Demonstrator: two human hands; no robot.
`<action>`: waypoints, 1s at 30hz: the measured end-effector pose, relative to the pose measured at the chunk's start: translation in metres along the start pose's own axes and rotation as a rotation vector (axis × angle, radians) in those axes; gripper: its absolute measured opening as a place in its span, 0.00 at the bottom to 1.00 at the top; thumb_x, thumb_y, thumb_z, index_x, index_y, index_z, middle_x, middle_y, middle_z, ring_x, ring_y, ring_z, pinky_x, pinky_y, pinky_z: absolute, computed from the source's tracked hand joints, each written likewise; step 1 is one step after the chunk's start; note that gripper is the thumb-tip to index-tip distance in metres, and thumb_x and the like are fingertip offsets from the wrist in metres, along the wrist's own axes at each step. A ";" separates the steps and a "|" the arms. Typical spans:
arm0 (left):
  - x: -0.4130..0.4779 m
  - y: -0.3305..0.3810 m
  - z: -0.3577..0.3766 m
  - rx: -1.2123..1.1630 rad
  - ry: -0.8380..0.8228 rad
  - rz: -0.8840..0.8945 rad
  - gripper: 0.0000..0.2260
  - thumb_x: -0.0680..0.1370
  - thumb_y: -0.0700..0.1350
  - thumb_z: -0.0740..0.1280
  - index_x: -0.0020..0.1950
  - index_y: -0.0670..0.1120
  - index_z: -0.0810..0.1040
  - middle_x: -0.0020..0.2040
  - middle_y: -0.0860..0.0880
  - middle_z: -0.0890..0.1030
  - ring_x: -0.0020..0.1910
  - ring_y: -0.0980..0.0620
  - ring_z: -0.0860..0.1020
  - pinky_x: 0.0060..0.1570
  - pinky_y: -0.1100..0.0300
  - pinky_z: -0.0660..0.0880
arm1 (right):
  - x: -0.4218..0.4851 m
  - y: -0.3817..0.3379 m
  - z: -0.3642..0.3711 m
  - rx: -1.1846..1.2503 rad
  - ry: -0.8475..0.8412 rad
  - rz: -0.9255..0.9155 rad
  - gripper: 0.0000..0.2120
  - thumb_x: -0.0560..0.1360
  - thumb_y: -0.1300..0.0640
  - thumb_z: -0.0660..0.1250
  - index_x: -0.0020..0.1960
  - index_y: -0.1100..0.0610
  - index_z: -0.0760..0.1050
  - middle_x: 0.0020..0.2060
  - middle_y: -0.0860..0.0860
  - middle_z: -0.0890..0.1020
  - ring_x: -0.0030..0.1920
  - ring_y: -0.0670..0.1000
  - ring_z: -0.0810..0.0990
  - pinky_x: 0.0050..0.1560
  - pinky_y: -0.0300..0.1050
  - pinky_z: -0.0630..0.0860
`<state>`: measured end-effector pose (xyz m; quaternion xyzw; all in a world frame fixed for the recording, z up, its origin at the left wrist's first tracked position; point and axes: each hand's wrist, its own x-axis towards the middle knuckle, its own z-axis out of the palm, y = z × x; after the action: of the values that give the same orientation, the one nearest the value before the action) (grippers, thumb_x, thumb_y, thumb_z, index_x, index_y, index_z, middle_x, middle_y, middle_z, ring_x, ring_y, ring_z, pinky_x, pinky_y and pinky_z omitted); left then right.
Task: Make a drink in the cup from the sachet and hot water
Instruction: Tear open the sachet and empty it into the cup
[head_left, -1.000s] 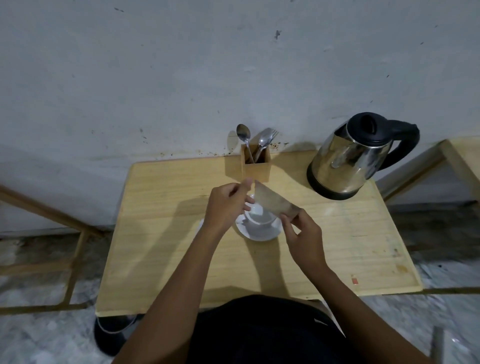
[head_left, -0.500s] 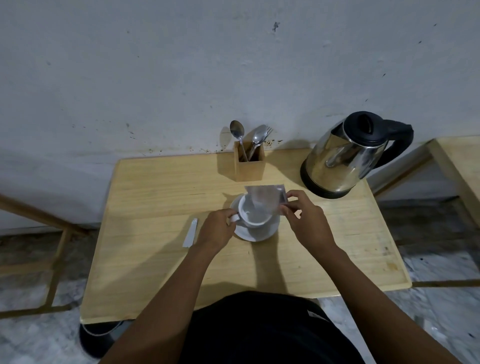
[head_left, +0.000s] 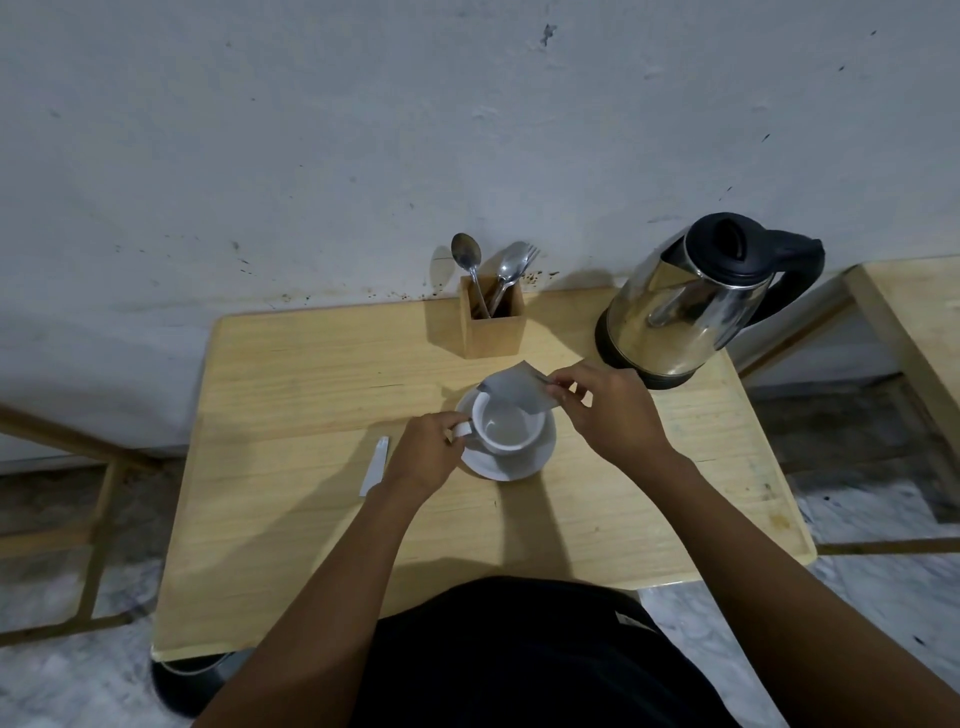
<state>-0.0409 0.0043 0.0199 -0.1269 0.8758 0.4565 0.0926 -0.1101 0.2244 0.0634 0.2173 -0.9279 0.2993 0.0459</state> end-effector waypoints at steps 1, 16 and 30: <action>0.001 -0.001 -0.002 -0.013 -0.015 -0.013 0.12 0.76 0.37 0.67 0.59 0.43 0.80 0.45 0.45 0.83 0.36 0.51 0.77 0.38 0.59 0.74 | 0.001 0.001 0.000 0.002 -0.012 0.000 0.05 0.74 0.54 0.71 0.48 0.52 0.83 0.40 0.45 0.83 0.34 0.45 0.77 0.42 0.54 0.78; 0.024 0.019 -0.005 0.021 0.059 0.174 0.08 0.77 0.45 0.68 0.51 0.42 0.83 0.52 0.47 0.83 0.52 0.49 0.79 0.53 0.53 0.75 | 0.010 0.000 -0.002 0.083 -0.060 0.001 0.03 0.73 0.48 0.72 0.45 0.46 0.83 0.38 0.38 0.81 0.35 0.42 0.75 0.47 0.57 0.76; 0.026 0.014 0.003 0.056 0.105 0.166 0.09 0.77 0.46 0.67 0.51 0.44 0.84 0.51 0.49 0.84 0.52 0.46 0.78 0.52 0.48 0.76 | 0.011 -0.009 -0.009 0.010 -0.045 0.075 0.04 0.71 0.45 0.73 0.44 0.43 0.85 0.37 0.35 0.78 0.36 0.35 0.71 0.53 0.54 0.73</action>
<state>-0.0694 0.0108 0.0222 -0.0749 0.8994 0.4305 0.0120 -0.1170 0.2187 0.0777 0.1894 -0.9348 0.3003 0.0125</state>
